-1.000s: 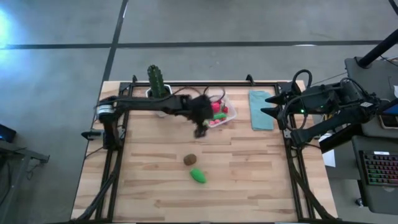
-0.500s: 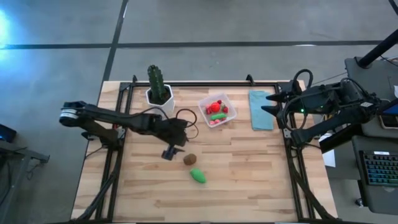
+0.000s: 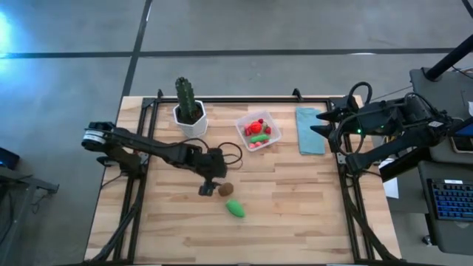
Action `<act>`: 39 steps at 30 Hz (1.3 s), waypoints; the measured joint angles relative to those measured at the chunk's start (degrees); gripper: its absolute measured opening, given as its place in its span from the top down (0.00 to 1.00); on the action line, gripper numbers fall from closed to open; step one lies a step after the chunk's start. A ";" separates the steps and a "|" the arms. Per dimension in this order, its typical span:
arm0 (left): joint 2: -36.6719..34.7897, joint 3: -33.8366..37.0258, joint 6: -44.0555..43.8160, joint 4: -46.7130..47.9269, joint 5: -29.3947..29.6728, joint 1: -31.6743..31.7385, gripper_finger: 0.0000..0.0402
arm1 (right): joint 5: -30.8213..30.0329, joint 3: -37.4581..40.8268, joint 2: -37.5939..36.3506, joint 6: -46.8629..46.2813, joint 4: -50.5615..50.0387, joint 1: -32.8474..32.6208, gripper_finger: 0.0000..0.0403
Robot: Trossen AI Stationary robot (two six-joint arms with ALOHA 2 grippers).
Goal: Pick and placing Produce into tupperware
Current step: Put the kiwi into the transparent bin
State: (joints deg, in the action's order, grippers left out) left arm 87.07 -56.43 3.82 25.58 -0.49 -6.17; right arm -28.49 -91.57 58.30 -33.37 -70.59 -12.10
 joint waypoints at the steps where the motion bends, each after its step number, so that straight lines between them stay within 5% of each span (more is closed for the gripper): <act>1: -0.12 -0.23 -2.98 -0.17 0.89 0.04 0.38 | 0.01 0.00 0.02 -0.01 -0.09 0.00 0.42; 15: 3.89 -4.04 -28.59 1.20 0.68 -1.67 0.36 | -0.06 0.00 0.02 -0.01 -2.16 0.02 0.42; 33: 3.08 -5.16 -32.55 4.01 5.64 -9.08 0.36 | -0.06 0.17 0.02 -2.58 -2.75 0.00 0.42; 39: 3.10 -5.81 -39.55 3.93 12.08 -11.48 0.36 | -0.02 1.05 0.00 0.95 -3.56 0.00 0.42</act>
State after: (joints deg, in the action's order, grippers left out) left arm 90.17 -62.24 -35.73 29.51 11.59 -17.66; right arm -28.51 -90.52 58.30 -32.43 -74.15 -12.10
